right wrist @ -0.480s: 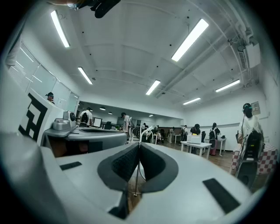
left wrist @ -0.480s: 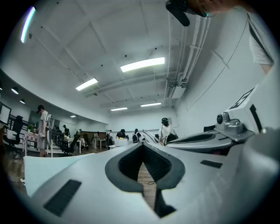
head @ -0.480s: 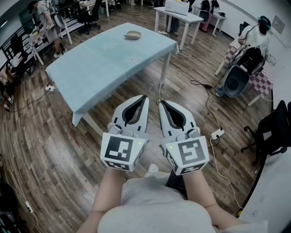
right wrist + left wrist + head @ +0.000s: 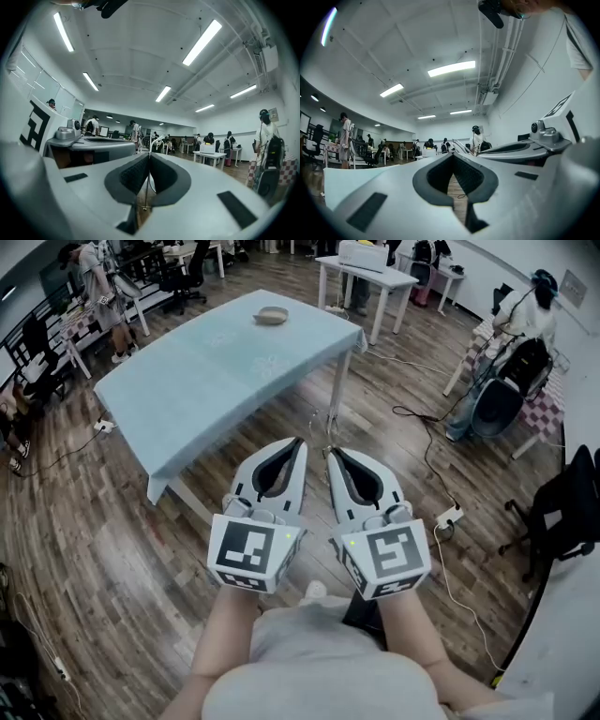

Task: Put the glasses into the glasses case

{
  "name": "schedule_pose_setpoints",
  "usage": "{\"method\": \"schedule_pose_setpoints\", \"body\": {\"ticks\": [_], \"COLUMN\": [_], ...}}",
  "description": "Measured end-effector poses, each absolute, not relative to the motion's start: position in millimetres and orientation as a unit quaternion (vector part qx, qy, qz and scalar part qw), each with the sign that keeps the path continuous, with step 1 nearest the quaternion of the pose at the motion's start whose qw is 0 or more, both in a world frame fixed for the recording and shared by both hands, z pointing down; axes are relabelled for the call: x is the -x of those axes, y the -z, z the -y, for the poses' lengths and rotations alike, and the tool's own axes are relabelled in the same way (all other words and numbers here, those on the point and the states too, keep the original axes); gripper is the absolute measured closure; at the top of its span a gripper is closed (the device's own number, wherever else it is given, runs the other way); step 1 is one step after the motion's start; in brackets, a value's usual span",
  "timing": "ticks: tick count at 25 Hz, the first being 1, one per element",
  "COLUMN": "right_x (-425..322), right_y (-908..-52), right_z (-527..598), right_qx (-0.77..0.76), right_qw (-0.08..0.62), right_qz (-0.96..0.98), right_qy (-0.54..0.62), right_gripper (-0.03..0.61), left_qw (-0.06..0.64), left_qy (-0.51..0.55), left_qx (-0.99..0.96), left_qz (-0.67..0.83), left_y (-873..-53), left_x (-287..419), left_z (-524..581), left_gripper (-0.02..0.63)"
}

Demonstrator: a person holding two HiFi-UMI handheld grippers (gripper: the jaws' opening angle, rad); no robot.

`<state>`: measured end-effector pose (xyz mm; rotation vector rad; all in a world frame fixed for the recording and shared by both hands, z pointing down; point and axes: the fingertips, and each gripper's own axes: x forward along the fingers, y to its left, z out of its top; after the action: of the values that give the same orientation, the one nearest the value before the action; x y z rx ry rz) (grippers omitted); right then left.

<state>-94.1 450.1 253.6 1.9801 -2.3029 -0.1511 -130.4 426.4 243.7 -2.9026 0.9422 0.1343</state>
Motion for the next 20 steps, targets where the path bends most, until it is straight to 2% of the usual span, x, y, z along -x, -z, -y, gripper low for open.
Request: {"method": "schedule_pose_setpoints", "body": {"ticks": [20], "right_x": [48.1], "right_y": [-265.0], "right_z": [-400.4], "right_qx": [-0.635], "right_qw": [0.017], "right_qz": [0.772], "right_qy": [0.025], "right_gripper": [0.568], "left_qw": [0.034], "left_qy": [-0.039], "left_qx": [0.946], "left_qz": [-0.319], "left_y": [-260.1], "left_x": [86.0], "left_z": [-376.0], "left_gripper": [0.606]}}
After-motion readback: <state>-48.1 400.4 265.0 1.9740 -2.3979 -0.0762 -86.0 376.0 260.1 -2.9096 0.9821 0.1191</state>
